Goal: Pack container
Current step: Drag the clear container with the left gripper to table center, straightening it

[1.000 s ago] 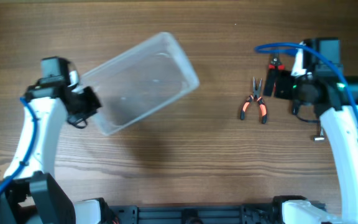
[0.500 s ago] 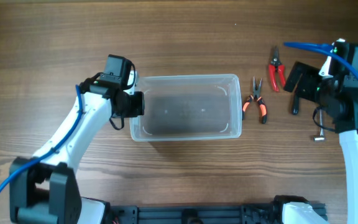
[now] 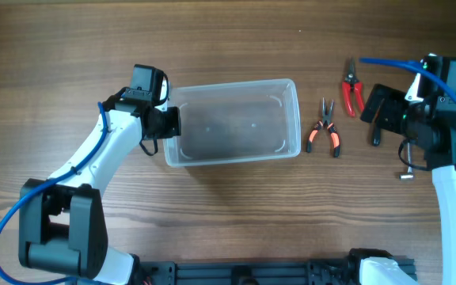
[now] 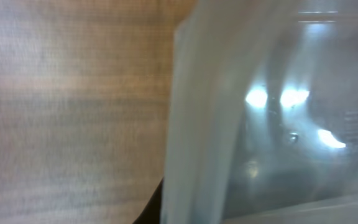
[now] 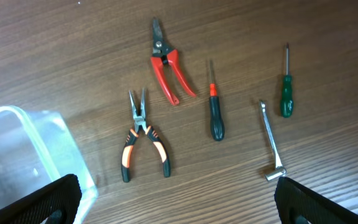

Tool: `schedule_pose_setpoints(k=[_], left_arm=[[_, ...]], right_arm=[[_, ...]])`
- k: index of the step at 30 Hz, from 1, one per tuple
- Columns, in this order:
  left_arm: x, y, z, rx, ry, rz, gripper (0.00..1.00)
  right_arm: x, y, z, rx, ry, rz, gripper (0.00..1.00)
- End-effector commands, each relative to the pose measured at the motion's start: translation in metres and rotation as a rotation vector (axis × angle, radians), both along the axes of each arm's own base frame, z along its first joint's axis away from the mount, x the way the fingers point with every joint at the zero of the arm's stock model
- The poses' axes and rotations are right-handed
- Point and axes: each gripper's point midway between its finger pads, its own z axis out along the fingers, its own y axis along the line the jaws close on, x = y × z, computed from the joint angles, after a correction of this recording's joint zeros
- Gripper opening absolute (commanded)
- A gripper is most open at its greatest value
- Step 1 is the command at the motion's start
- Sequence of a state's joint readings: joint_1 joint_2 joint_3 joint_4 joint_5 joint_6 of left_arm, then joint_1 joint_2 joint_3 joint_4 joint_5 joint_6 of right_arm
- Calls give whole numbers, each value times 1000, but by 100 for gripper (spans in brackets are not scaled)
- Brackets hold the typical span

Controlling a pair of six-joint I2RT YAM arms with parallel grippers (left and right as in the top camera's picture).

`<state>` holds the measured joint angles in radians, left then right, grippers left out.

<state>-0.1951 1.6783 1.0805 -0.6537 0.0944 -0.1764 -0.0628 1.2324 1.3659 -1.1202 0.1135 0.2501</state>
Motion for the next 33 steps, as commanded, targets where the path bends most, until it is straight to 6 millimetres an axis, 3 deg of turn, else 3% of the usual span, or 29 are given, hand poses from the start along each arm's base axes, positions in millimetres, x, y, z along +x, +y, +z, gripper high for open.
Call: schedule_pose_setpoints(k=[1, 6, 12, 19, 26, 30, 33], left_arm=[[21, 4, 2, 29, -65, 5, 4], [32, 14, 5, 85, -115, 30, 4], [27, 16, 3, 96, -93, 31, 4], [20, 18, 0, 103, -61, 29, 39], [20, 18, 3, 101, -70, 30, 60], [27, 16, 22, 90, -123, 33, 66], [34, 15, 51, 77, -185, 36, 73]], right_arm=[[-2, -5, 7, -15, -13, -21, 100], [-5, -5, 5, -26, 5, -4, 100], [-5, -5, 5, -26, 5, -4, 100], [-5, -5, 5, -27, 5, -3, 100], [-4, -5, 5, -28, 3, -1, 100], [-3, -5, 6, -28, -4, -1, 100], [0, -5, 8, -30, -15, -2, 100]])
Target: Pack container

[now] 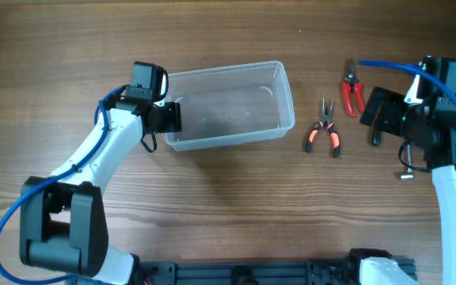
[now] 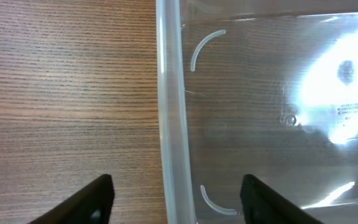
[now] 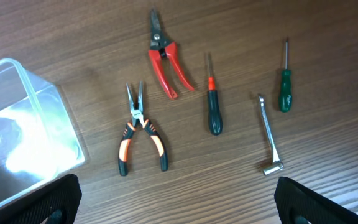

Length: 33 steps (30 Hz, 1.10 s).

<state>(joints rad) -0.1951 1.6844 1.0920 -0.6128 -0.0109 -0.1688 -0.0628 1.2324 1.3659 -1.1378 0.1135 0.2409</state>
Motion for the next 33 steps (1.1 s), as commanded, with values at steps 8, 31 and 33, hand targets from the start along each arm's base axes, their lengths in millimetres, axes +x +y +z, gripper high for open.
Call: schedule_pose_setpoints(k=[8, 31, 33], left_arm=[[10, 17, 136, 17, -219, 67, 100], [-29, 103, 154, -190, -154, 519, 100], [-29, 103, 154, -190, -154, 519, 100]], right_arm=[[-21, -11, -1, 41, 33, -203, 100], [35, 15, -158, 86, 469, 168, 100], [33, 16, -174, 90, 513, 189, 100]])
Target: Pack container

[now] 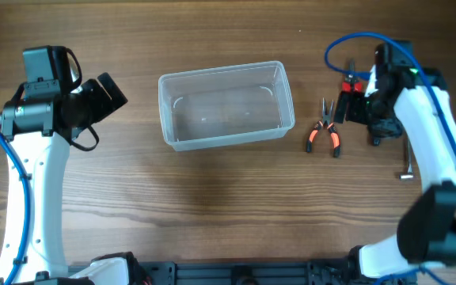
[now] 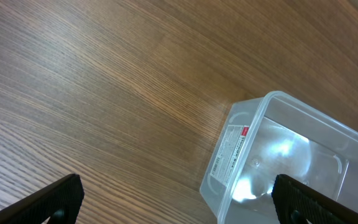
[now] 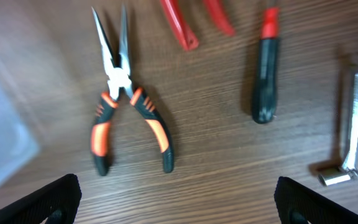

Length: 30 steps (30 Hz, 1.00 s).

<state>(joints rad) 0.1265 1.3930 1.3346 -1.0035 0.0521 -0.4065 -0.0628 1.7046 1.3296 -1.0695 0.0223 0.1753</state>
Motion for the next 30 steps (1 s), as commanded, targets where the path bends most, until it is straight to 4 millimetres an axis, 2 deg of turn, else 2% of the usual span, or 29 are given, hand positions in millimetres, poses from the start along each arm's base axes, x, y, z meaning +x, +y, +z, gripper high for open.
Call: schedule_pose_setpoints(k=[1, 5, 9, 13, 30], left_arm=[[-1, -2, 8, -20, -26, 10, 100], [-1, -1, 8, -20, -25, 10, 100], [-1, -2, 8, -21, -25, 10, 100], [-1, -2, 8, -21, -24, 10, 100], [-3, -1, 7, -18, -14, 12, 100]], right_arm=[[-7, 4, -28, 20, 77, 108, 100], [-14, 14, -47, 75, 83, 153, 100], [-19, 15, -66, 76, 76, 154, 100], [-16, 15, -76, 67, 46, 194, 100], [-8, 14, -77, 45, 7, 323, 100]])
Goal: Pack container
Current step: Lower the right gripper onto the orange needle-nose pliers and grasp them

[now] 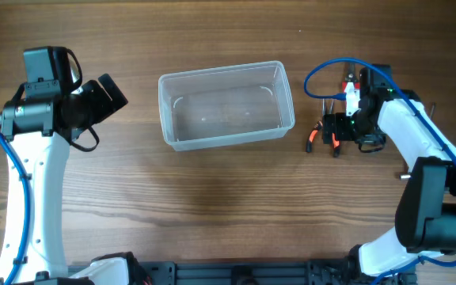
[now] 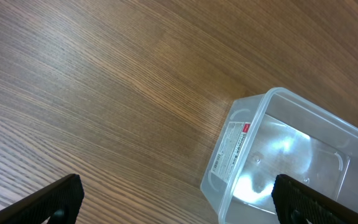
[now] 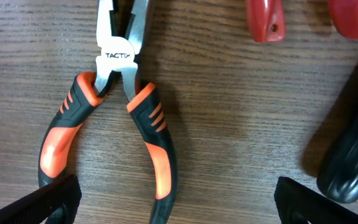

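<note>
An empty clear plastic container (image 1: 226,105) stands at the table's middle; its left end (image 2: 272,155) shows in the left wrist view. Orange-and-black needle-nose pliers (image 3: 114,112) lie flat on the wood to its right, jaws pointing away. My right gripper (image 3: 176,208) hangs low over the pliers' handles, open, its fingers wide to either side and nothing between them. In the overhead view the right gripper (image 1: 340,131) covers part of the pliers (image 1: 317,134). My left gripper (image 1: 105,95) is raised far left of the container, open and empty.
Red cutter handles (image 3: 303,15) lie just beyond the pliers. A dark screwdriver handle (image 3: 353,155) is close on the right of them. A small metal wrench end (image 1: 405,176) shows by the right arm.
My right gripper has dropped lower and shifted left, so the pliers' handles now fill its view. The left arm and the container have not moved.
My left gripper was at the container's left wall, the container lying close to the pliers. Then the container stood further left, the gripper open astride its wall. After that the left arm was withdrawn far left and the right arm was near the tools, now low over the pliers.
</note>
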Tool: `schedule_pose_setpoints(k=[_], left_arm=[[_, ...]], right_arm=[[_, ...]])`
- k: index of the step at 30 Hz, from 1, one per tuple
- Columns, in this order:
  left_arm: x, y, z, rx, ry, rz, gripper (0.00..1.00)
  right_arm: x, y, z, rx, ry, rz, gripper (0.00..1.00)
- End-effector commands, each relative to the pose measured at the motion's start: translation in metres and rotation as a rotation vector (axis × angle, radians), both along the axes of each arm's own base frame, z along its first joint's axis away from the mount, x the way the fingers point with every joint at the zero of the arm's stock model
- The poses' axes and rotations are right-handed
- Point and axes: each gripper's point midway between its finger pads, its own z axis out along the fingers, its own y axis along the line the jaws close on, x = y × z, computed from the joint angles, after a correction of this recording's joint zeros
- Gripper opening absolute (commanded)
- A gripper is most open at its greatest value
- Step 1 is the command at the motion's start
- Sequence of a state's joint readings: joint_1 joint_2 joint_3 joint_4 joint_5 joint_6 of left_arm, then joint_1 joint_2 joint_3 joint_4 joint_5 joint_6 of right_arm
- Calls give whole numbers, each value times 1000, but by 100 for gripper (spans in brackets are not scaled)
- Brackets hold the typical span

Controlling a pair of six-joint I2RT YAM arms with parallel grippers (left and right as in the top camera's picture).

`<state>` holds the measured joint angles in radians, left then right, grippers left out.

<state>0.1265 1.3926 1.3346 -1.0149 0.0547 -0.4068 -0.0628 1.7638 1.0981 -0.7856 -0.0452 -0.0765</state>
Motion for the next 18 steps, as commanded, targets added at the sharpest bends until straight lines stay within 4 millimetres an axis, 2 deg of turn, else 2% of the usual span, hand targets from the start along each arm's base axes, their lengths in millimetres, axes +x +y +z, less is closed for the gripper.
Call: schedule_pose_setpoints(k=[1, 9, 18], left_arm=[[-1, 0, 8, -13, -25, 14, 100], [-1, 0, 8, -12, -22, 15, 100], [-1, 0, 8, -12, -23, 15, 100]], right_arm=[[-1, 2, -5, 7, 2, 76, 100], [10, 1, -5, 2, -39, 80, 100], [5, 1, -25, 2, 19, 74, 97]])
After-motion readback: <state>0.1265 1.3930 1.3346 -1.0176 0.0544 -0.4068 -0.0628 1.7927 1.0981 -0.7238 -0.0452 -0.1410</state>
